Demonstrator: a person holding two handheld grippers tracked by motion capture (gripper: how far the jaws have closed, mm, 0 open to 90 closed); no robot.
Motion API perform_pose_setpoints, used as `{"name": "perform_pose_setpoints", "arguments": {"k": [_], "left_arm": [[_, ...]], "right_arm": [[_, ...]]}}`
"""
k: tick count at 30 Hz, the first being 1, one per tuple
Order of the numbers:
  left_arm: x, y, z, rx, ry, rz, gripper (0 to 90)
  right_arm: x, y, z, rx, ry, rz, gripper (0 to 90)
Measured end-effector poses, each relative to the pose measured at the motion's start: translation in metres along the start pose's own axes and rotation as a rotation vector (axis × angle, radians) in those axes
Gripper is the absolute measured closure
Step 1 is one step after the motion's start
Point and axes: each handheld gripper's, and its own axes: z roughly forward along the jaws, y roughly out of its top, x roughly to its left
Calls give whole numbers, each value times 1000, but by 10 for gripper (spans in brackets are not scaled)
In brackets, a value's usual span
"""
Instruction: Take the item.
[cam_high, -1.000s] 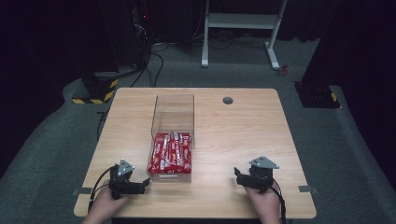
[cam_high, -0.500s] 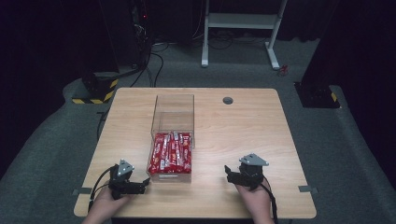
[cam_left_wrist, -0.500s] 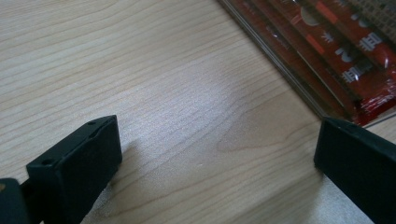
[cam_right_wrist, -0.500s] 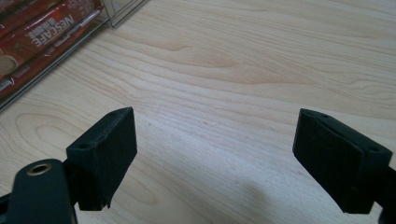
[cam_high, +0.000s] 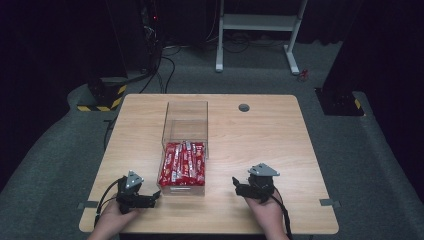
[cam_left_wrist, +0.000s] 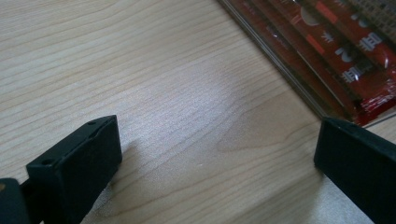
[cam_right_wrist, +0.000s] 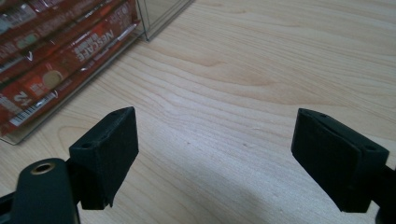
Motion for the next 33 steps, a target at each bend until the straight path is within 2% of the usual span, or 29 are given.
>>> {"name": "perform_pose_setpoints", "arguments": {"k": [4,16,23,33], "left_arm": [[0,0,0,0,0,0,11],[0,0,0,0,0,0,11],[0,0,0,0,0,0,11],[0,0,0,0,0,0,11]], "right_arm": [[7,4,-3,-19,29,2,149],[15,15,-8,-38,65,-18,162],[18,21,-11,-55,86,2,199],[27,30,-16,-84,121,1,233]]}}
